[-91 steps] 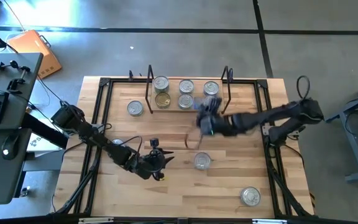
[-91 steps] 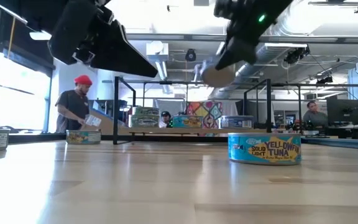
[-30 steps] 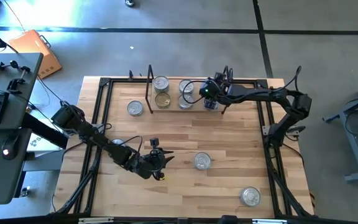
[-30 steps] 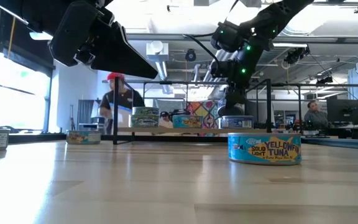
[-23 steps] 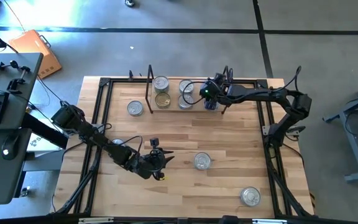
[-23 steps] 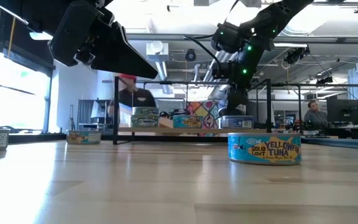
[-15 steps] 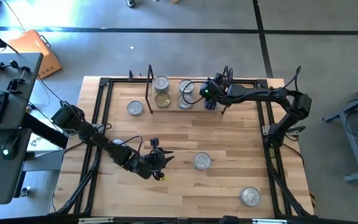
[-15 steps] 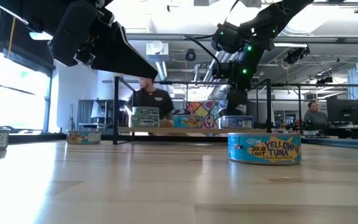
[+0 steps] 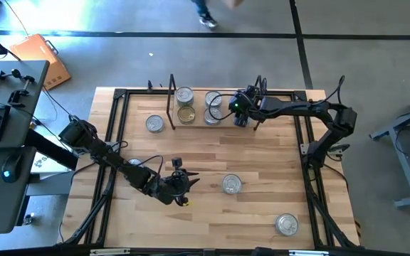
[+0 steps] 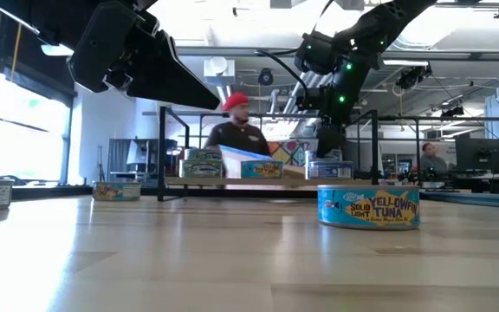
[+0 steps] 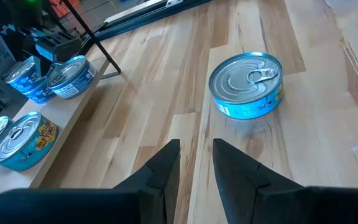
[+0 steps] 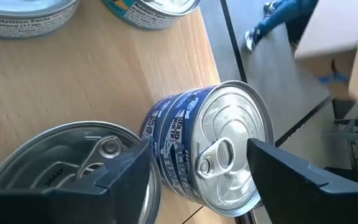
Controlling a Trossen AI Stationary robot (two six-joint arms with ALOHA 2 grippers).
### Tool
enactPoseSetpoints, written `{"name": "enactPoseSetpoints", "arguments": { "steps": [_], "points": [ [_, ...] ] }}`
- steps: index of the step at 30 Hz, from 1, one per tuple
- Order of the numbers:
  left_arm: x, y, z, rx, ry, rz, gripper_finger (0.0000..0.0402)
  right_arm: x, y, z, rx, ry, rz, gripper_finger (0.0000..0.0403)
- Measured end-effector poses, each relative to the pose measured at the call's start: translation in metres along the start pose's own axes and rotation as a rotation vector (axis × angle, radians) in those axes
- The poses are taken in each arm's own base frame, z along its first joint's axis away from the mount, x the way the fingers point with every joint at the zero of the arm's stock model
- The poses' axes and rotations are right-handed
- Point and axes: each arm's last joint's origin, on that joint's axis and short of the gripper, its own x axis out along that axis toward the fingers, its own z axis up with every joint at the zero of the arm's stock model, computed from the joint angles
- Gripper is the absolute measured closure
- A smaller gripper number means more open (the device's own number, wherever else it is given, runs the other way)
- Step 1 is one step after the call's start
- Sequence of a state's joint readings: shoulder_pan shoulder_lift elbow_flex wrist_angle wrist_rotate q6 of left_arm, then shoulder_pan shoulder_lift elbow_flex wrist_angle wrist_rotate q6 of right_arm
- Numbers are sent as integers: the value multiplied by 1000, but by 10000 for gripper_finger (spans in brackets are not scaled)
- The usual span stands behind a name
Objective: Stack canned seafood by type on shelf
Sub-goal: Stack the yellow and blue tuna can on top of the other yellow and blue tuna can on the shelf
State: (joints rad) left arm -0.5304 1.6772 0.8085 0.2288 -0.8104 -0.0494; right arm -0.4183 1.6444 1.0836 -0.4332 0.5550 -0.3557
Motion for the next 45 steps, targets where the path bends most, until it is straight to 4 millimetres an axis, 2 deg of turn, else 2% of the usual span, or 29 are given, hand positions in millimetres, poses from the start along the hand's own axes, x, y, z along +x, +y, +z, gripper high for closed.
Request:
{"name": "enactPoseSetpoints", "arguments": {
  "steps": [6,12,15,19,27,33,38,45],
  "points": [
    [0,0,0,0,0,0,316,-6,-1,5,10,3,7,128],
    [0,0,0,0,0,0,316,-31,4,27,68,-78,119,128],
    [0,0,0,-5,0,-1,316,-45,18,39,86,-176,269,128],
    [-2,-1,-1,-36,7,4,316,-58,53,45,37,-323,386,128],
    [-11,-2,-13,-50,77,87,316,-80,126,30,58,-557,494,128],
    [-17,-2,-26,-48,147,111,316,-98,167,7,112,-711,601,128],
    [-31,-3,-51,-159,189,22,327,-111,186,-9,151,-826,674,128],
    [-71,3,-82,-346,32,42,344,-123,197,-18,199,-882,670,128]
  ]
}}
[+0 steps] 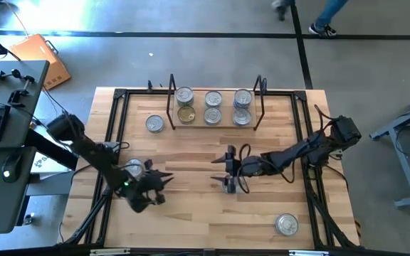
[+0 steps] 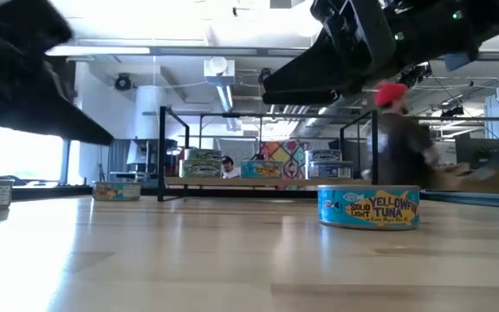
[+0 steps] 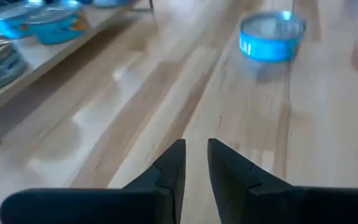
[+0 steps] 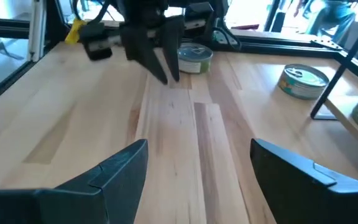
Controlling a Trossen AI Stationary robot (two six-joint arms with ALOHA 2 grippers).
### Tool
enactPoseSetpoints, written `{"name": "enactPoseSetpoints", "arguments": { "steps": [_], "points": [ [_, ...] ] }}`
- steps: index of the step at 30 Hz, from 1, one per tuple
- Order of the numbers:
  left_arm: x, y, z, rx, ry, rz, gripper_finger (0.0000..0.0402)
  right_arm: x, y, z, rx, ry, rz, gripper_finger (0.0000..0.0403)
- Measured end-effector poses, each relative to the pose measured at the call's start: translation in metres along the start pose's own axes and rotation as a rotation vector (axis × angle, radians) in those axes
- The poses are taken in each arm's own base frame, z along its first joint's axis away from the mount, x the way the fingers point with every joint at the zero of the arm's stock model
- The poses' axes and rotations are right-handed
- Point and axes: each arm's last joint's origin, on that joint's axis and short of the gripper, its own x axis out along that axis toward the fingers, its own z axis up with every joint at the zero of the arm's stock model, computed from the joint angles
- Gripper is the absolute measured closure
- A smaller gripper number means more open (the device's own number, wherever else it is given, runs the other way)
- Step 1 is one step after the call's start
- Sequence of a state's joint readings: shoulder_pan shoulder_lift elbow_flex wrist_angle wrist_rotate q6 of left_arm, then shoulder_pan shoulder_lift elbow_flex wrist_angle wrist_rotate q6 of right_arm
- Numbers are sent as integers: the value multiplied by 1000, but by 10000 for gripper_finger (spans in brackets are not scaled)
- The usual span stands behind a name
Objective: Stack canned seafood by type on shelf
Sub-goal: Stack the yellow and blue tuna can on top of the other yellow and blue tuna can on the shelf
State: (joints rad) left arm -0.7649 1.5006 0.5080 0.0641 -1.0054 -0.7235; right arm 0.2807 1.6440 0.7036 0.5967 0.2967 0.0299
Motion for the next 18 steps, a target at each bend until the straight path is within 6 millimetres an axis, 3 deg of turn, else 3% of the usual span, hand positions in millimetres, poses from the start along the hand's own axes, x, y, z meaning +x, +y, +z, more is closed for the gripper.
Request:
{"name": "enactPoseSetpoints", "arguments": {
  "steps": [5,10,18],
  "points": [
    [-23,19,-4,-219,-146,32,349,-2,5,2,2,-22,-22,128],
    [-26,46,-5,-497,-243,102,349,-2,6,2,38,-25,-20,128],
    [-5,85,-2,-458,-191,292,332,-2,6,2,41,-25,-20,128]
  ]
}}
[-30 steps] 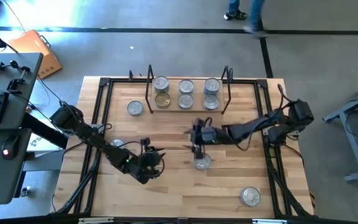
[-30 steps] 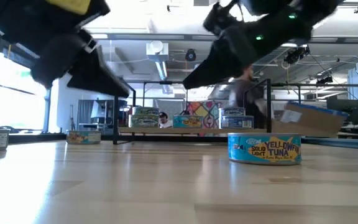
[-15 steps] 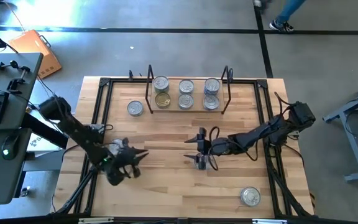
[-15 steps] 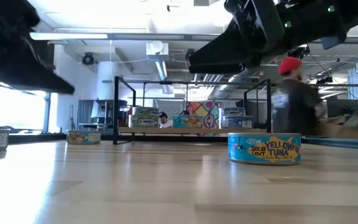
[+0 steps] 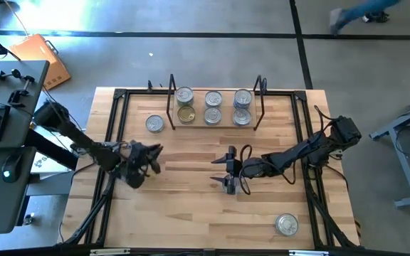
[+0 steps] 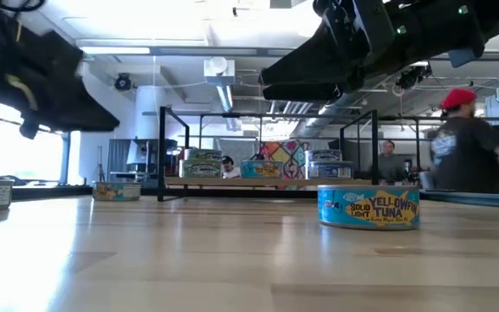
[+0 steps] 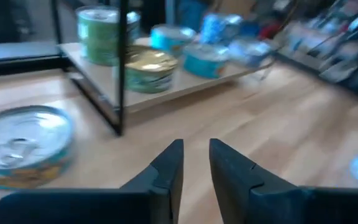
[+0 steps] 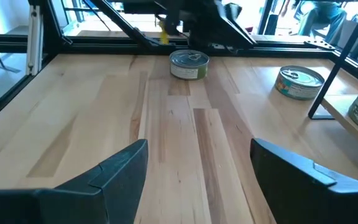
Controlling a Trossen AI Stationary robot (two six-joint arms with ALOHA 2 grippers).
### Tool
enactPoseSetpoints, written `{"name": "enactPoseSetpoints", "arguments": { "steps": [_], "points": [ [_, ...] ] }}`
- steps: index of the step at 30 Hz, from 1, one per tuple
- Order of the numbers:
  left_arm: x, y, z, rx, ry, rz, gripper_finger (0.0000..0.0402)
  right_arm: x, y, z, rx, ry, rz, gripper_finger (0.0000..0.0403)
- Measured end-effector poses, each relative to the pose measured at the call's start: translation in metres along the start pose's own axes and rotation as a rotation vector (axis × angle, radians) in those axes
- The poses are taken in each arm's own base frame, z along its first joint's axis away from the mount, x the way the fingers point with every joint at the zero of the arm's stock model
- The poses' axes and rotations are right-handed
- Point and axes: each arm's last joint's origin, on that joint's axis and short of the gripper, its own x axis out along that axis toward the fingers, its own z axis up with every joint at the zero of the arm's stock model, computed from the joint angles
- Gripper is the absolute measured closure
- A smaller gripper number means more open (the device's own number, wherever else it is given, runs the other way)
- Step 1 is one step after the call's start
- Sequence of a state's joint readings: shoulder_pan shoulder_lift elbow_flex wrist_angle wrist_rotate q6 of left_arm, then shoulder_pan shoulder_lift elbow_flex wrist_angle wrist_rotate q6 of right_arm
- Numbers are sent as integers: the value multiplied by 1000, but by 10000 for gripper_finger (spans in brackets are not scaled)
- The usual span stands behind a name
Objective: Stack canned seafood by type on shelf
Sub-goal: Stack the yellow and blue tuna can on top of the other yellow and blue tuna can on the shelf
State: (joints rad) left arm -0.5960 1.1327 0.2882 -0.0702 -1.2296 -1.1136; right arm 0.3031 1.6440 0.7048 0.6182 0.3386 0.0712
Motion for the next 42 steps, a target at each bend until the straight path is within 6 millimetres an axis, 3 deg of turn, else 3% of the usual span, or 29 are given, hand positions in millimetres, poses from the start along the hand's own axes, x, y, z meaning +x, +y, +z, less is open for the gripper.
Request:
{"name": "enactPoseSetpoints", "arguments": {
  "steps": [10,15,24,33,42],
  "points": [
    [45,24,10,235,225,156,253,0,0,0,4,-1,0,128],
    [59,35,16,397,265,211,242,0,0,0,8,-1,0,128],
    [83,59,19,541,424,280,278,0,0,0,8,-1,1,128],
    [98,75,17,562,552,273,295,0,0,0,8,0,1,128],
    [98,71,15,572,591,178,385,0,0,0,7,2,1,128]
  ]
}}
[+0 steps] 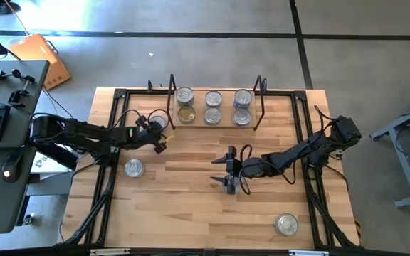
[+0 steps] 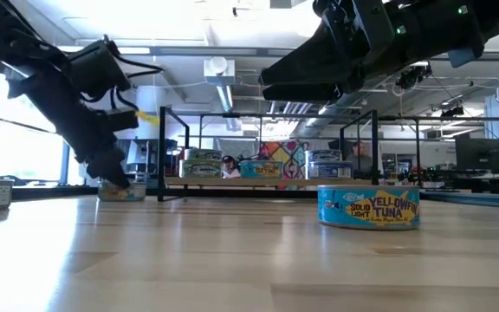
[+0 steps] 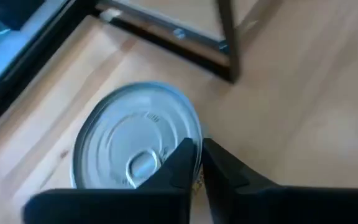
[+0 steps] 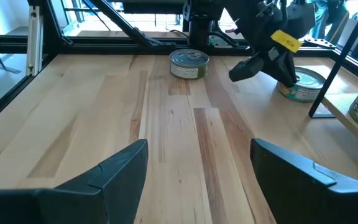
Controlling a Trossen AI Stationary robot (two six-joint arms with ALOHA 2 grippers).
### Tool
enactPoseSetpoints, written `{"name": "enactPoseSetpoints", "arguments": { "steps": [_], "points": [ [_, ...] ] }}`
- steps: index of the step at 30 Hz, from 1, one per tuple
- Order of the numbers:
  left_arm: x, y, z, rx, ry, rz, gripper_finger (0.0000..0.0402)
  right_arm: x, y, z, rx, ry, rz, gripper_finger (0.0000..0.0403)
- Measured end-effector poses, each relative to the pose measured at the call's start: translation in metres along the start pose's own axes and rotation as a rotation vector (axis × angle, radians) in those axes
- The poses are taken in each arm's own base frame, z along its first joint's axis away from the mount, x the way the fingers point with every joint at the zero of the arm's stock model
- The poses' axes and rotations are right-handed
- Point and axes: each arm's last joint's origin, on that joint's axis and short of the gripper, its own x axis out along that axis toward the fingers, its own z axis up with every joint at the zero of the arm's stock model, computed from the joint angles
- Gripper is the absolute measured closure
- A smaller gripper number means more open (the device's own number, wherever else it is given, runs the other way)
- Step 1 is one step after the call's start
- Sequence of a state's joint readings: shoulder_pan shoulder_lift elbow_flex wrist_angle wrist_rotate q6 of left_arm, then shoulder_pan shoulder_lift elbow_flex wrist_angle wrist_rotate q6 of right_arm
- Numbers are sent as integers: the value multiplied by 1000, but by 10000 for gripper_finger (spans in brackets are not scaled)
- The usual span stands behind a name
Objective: Stack canned seafood by type on shelf
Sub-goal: Stack the yellow and blue tuna can on top of the other yellow and blue tuna can on the shelf
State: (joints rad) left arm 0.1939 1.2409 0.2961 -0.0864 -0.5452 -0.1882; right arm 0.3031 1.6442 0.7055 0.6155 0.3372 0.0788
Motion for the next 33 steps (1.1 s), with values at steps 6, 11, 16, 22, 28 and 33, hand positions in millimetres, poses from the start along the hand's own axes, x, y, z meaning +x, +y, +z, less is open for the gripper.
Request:
{"name": "enactPoseSetpoints", "arguments": {
  "steps": [6,11,16,22,28,33],
  "points": [
    [-6,-11,-1,-60,-13,-88,397,0,0,0,0,2,14,128],
    [-15,-24,0,-129,-20,-208,401,0,1,0,0,4,36,128],
    [-29,-43,5,-157,-9,-413,401,0,3,0,-6,9,110,128],
    [-49,-68,9,-129,-95,-630,400,0,5,-1,-20,22,156,128],
    [-56,-90,5,-121,-161,-677,400,0,4,-6,-35,69,153,128],
    [-50,-113,7,-129,-219,-709,401,-1,5,-9,-99,90,184,128]
  ]
}}
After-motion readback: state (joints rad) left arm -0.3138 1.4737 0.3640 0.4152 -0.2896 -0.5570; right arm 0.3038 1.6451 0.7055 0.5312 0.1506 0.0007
